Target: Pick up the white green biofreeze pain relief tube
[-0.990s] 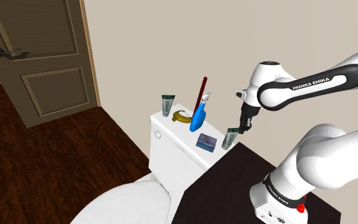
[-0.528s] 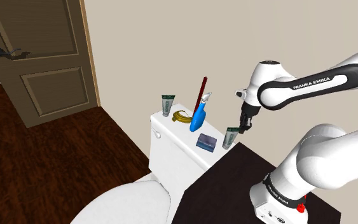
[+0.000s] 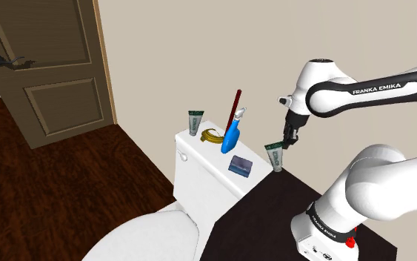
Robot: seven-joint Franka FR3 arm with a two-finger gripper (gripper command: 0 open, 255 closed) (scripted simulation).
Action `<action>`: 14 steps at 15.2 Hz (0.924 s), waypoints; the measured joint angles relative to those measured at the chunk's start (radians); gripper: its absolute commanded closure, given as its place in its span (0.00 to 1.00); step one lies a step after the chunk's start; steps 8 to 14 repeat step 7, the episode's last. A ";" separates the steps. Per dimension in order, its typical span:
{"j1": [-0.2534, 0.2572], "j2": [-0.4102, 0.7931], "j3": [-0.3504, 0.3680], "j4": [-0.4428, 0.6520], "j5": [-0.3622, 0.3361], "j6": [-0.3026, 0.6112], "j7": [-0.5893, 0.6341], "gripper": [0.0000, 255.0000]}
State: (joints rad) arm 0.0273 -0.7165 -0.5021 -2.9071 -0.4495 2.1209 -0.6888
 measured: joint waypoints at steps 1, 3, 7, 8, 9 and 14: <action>0.001 -0.014 0.008 0.005 0.006 -0.020 0.001 1.00; 0.002 -0.035 0.018 0.019 0.015 -0.055 -0.002 1.00; 0.005 -0.071 0.038 0.051 0.034 -0.121 -0.007 1.00; 0.005 -0.071 0.038 0.051 0.034 -0.121 -0.007 1.00; 0.005 -0.071 0.038 0.051 0.034 -0.121 -0.007 1.00; 0.005 -0.071 0.038 0.051 0.034 -0.121 -0.007 1.00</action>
